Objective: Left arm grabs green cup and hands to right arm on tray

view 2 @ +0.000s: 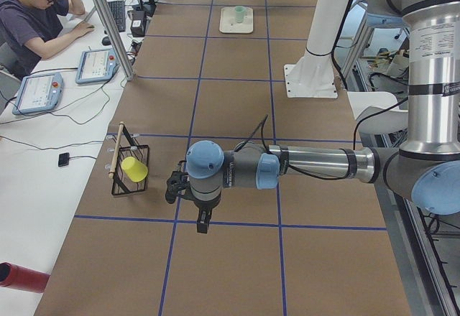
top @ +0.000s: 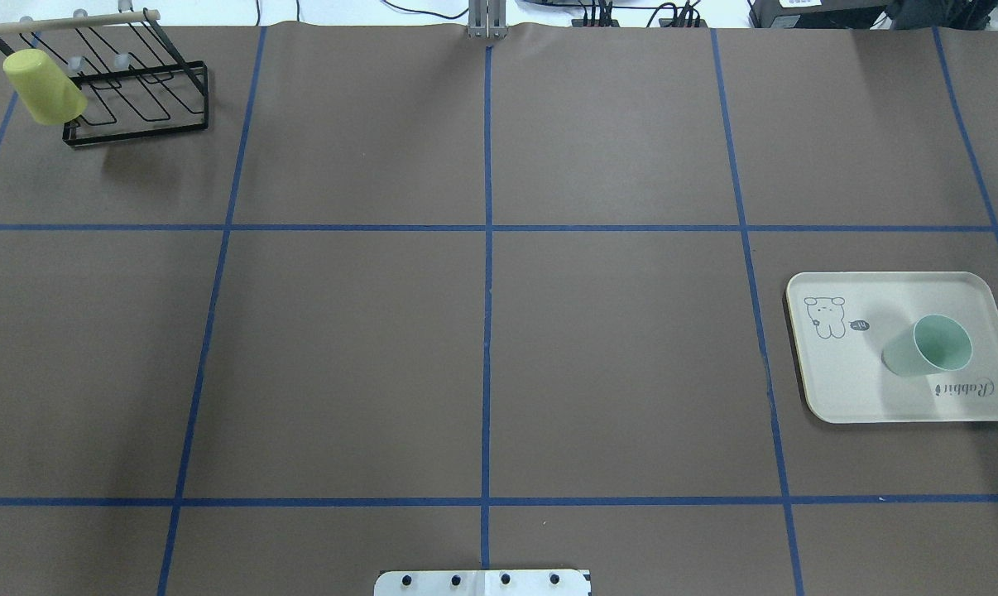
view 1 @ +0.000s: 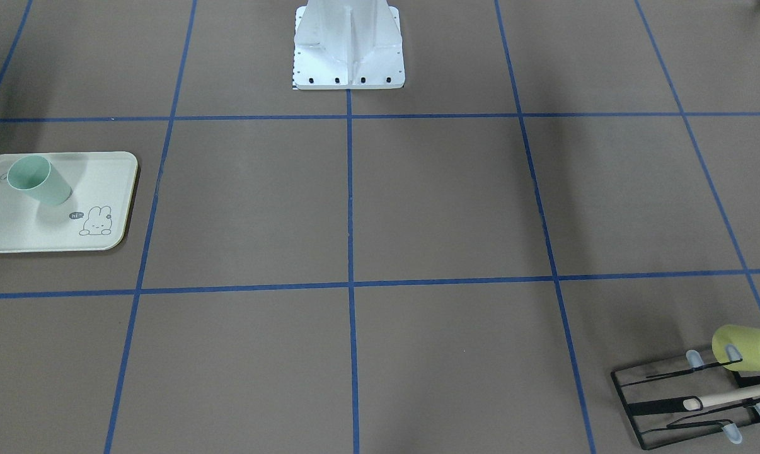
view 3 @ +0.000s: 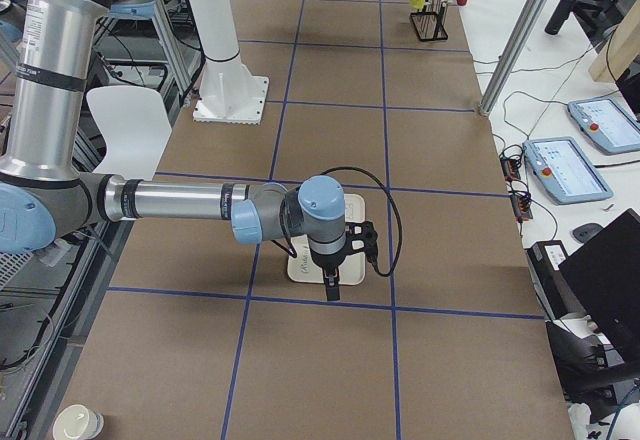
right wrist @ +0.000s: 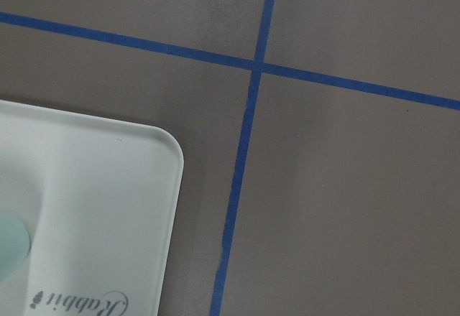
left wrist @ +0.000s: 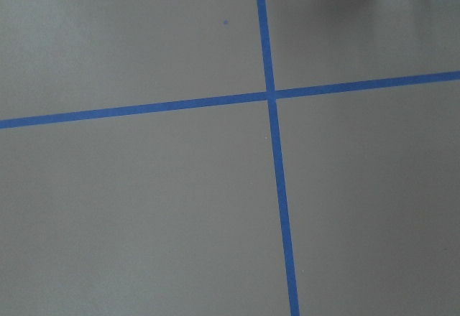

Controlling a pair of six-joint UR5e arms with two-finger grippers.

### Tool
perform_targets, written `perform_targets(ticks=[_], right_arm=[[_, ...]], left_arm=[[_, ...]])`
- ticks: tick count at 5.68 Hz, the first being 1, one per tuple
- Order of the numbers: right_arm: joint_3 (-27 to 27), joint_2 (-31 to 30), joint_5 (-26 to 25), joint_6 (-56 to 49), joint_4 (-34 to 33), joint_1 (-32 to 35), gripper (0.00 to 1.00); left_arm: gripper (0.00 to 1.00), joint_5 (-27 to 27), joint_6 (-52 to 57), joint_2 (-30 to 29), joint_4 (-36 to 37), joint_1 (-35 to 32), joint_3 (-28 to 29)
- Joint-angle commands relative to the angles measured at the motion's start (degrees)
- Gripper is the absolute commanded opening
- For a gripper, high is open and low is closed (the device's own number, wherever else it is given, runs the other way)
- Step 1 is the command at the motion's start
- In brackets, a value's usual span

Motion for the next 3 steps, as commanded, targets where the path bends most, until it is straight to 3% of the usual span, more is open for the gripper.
perform_targets(ticks=[1, 3], right_arm=[[0.7, -0.6, 1.1, 2.1, 0.2, 0.0, 1.0], [0.7, -0.7, 3.6, 2.3, 0.2, 0.1, 1.0]], left_arm=[[1.0, -0.2, 0.2, 0.0, 0.0, 0.1, -0.4], [1.0, -0.2, 0.2, 0.1, -0.1, 0.1, 0.1]])
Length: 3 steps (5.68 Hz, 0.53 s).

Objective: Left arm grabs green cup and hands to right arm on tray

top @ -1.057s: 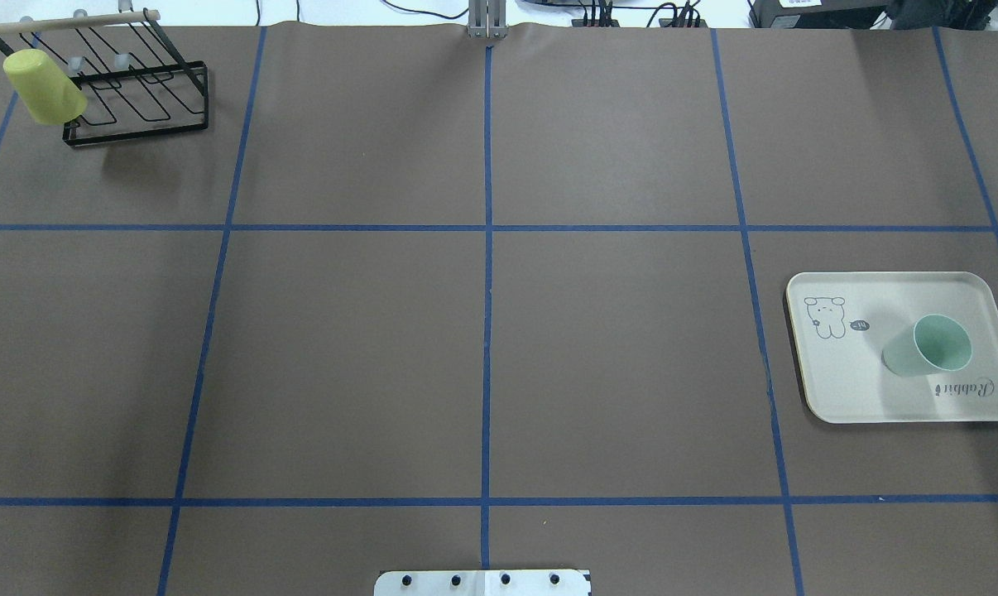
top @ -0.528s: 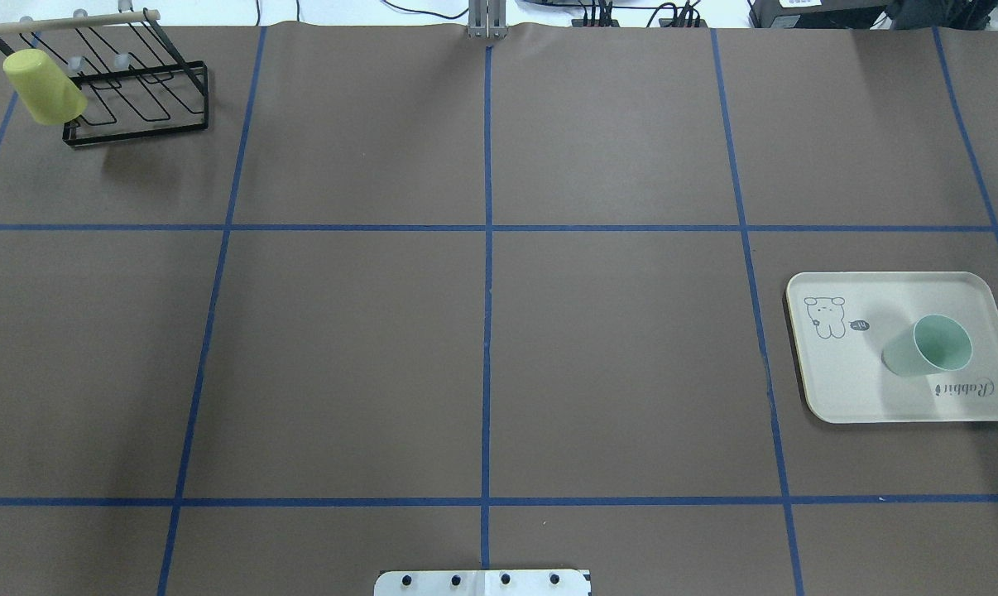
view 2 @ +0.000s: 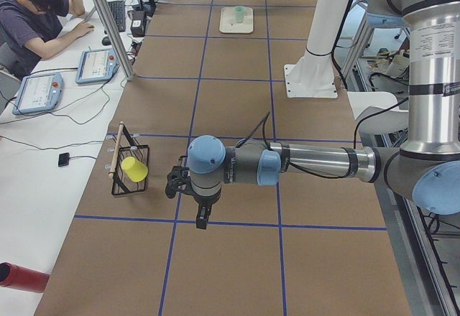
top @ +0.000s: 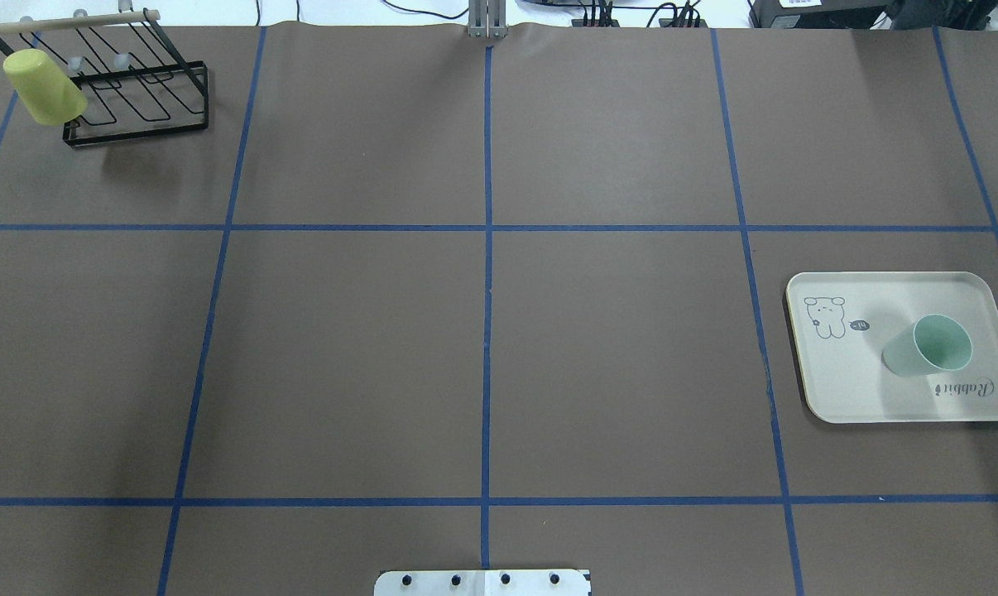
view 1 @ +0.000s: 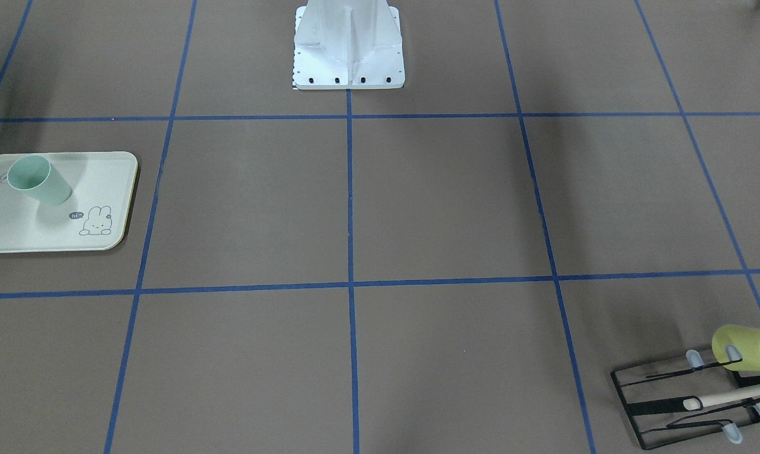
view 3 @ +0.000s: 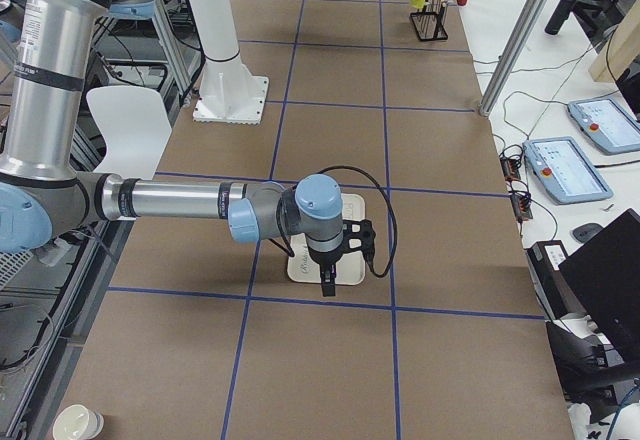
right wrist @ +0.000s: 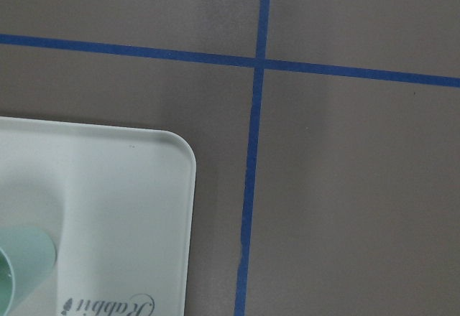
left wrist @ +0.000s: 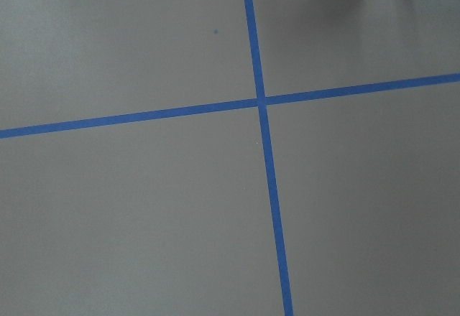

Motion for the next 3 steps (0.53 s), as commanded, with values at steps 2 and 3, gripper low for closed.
perform_targets(ticks=[2, 3], right_arm=[[0.0, 0.6, 0.5, 0.4, 0.0, 0.0, 1.0], [0.0, 0.6, 0.5, 0.4, 0.0, 0.0, 1.0]], left_arm=[[1.0, 0.0, -0.1, 0.0, 0.0, 0.0, 0.1], [1.0, 0.0, -0.2, 0.0, 0.0, -0.1, 0.0]])
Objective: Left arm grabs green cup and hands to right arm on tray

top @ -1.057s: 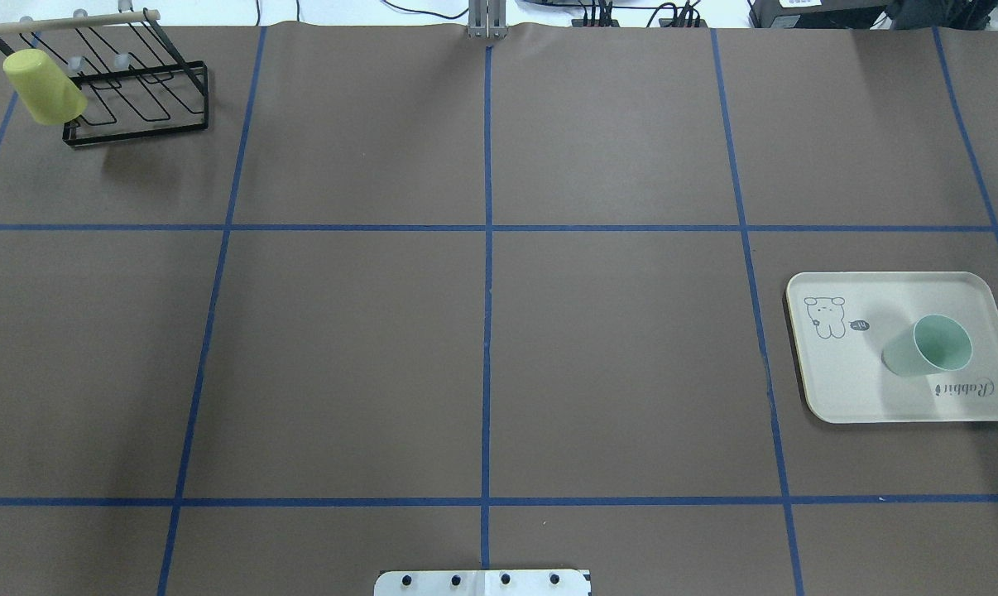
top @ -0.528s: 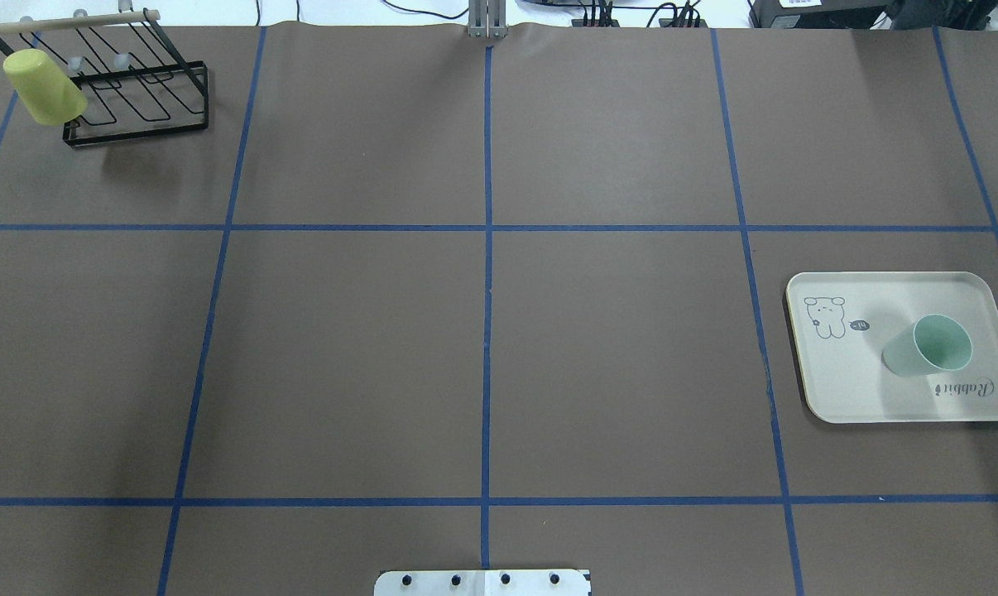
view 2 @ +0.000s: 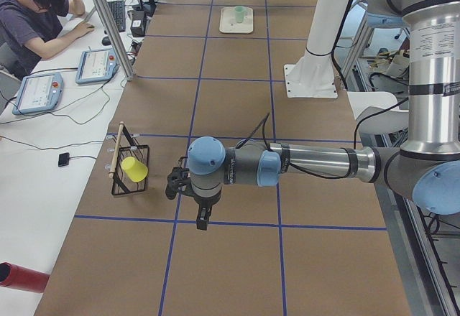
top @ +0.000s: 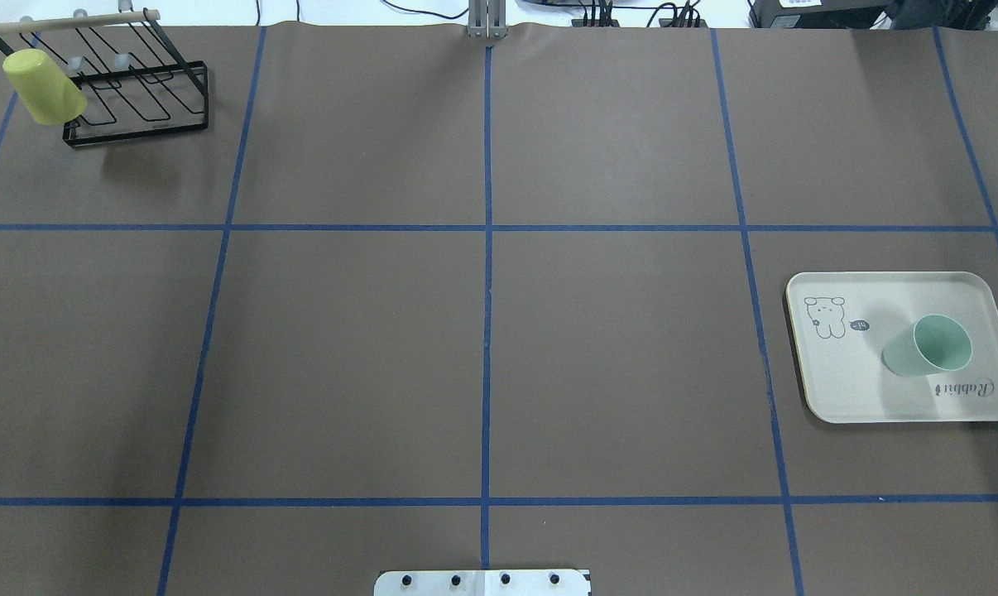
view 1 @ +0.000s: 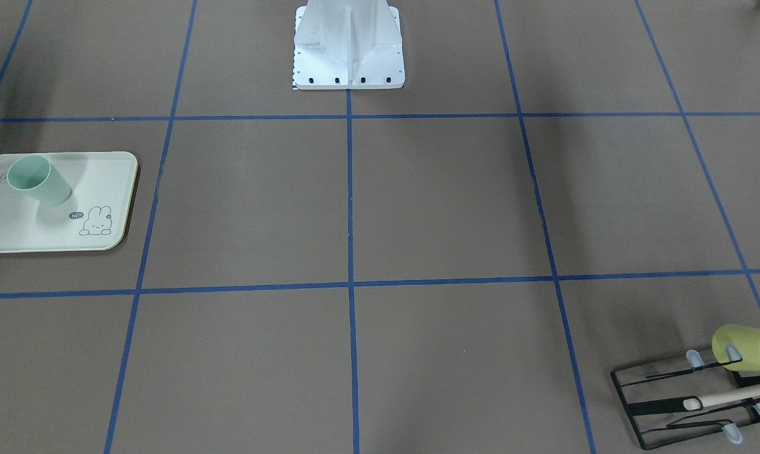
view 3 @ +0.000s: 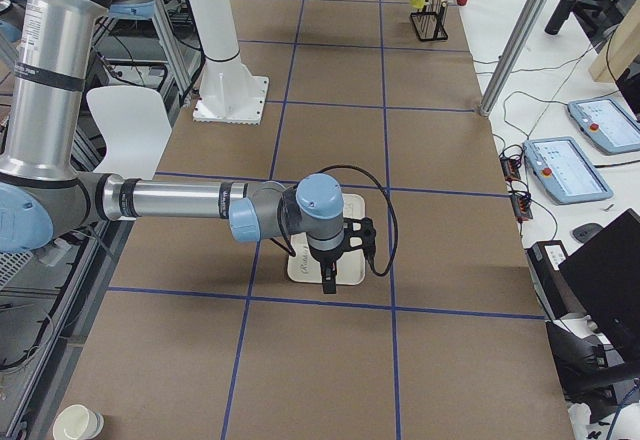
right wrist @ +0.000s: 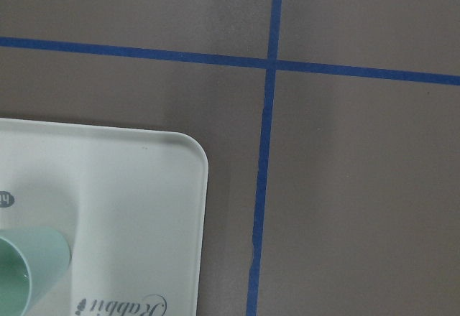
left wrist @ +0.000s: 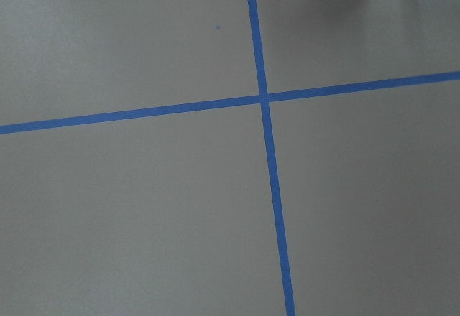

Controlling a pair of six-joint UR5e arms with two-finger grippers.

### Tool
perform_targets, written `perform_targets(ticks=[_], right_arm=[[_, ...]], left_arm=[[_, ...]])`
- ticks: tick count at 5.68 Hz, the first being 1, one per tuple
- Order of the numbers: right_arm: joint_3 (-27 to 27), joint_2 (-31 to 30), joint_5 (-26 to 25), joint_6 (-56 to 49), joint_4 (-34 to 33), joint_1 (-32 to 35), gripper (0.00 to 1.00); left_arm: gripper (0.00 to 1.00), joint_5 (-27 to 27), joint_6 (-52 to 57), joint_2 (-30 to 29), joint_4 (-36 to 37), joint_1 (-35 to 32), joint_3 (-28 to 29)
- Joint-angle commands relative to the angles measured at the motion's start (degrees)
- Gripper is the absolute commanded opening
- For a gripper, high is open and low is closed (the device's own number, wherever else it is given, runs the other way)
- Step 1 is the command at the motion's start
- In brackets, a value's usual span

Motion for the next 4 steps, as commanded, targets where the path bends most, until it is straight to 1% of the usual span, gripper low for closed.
perform_targets(ticks=[1, 4], right_arm=[[0.0, 0.0, 0.0, 0.0, 0.0, 0.0, 1.0], [-0.2, -0.1, 0.0, 0.0, 0.0, 0.0, 1.0]], left_arm=[[1.0, 0.2, -0.1, 0.1, 0.0, -0.1, -0.1], [1.0, 0.4, -0.2, 0.1, 0.1, -0.1, -0.2]])
